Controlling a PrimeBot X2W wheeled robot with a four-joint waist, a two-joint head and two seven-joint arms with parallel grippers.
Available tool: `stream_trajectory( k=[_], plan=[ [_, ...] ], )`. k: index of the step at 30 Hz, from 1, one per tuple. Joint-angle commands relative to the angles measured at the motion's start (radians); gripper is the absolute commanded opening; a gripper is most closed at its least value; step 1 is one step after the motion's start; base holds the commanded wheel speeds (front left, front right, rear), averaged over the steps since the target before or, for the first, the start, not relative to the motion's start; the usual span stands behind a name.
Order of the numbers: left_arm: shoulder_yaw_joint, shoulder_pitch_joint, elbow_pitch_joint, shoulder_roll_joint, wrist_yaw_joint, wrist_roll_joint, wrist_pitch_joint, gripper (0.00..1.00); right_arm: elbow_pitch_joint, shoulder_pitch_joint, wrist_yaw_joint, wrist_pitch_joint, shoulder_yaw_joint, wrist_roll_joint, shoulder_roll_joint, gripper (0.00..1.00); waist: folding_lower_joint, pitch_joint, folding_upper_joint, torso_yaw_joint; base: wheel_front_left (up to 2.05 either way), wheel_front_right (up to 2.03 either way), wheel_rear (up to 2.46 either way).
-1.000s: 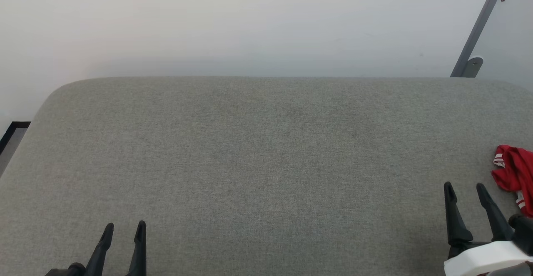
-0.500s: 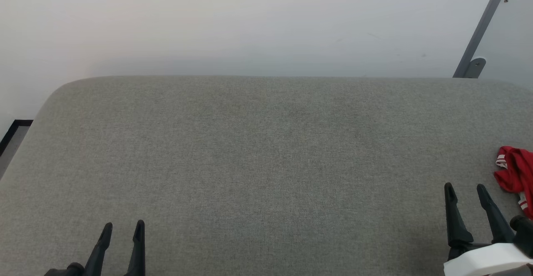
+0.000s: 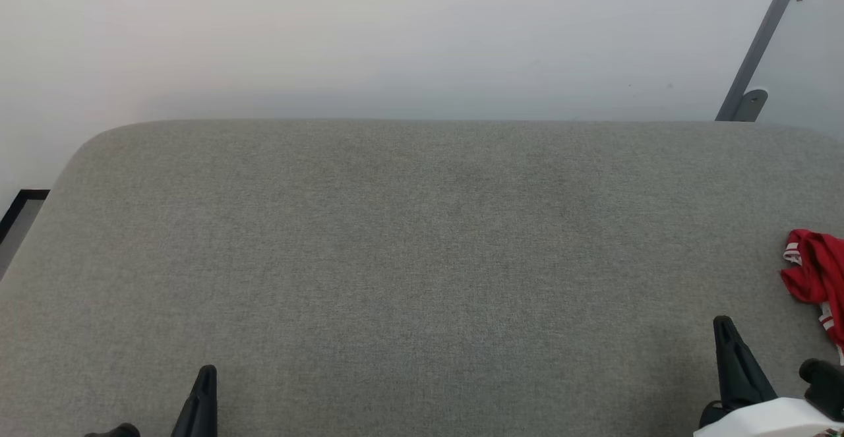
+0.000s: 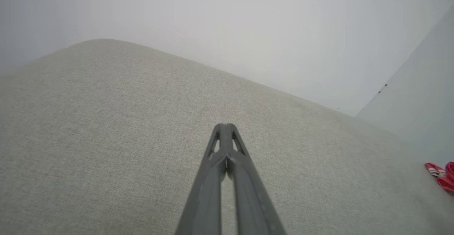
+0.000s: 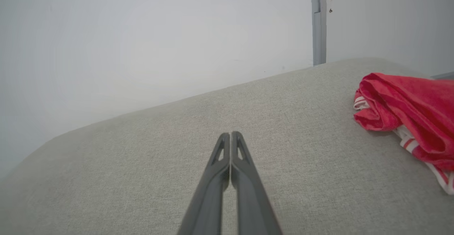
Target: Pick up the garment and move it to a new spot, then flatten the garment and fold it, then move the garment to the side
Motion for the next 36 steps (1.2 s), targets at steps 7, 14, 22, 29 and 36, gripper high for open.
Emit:
stream_trajectory(
  k=[7, 14, 22, 29, 36],
  plan=[
    [0.016, -0.054, 0.003, -0.001, 0.001, -0.129, 0.032, 0.0, -0.006, -0.044, 0.0, 0.028, -0.004, 0.133, 0.002, 0.0, 0.0, 0.002, -0.0001, -0.003, 0.0, 0.0, 0.0],
    [0.025, -0.083, 0.018, -0.009, 0.001, -0.231, 0.06, 0.0, 0.0, -0.06, 0.0, 0.05, -0.004, 0.24, 0.008, 0.0, 0.0, 0.004, -0.0001, -0.006, 0.0, 0.0, 0.0],
    [0.036, -0.115, 0.034, -0.019, 0.001, -0.351, 0.094, 0.0, 0.009, -0.08, 0.0, 0.078, -0.005, 0.366, 0.015, 0.0, 0.0, 0.007, -0.0001, -0.01, 0.0, 0.0, 0.0],
    [0.043, -0.134, 0.042, -0.026, 0.001, -0.422, 0.115, 0.0, 0.014, -0.093, 0.0, 0.094, -0.005, 0.444, 0.02, 0.0, 0.0, 0.009, -0.0001, -0.013, 0.0, 0.0, 0.0],
    [0.052, -0.156, 0.051, -0.034, 0.001, -0.5, 0.137, 0.0, 0.02, -0.104, 0.0, 0.113, -0.006, 0.527, 0.024, 0.0, 0.0, 0.011, -0.0001, -0.016, 0.0, 0.0, 0.0]
  ],
)
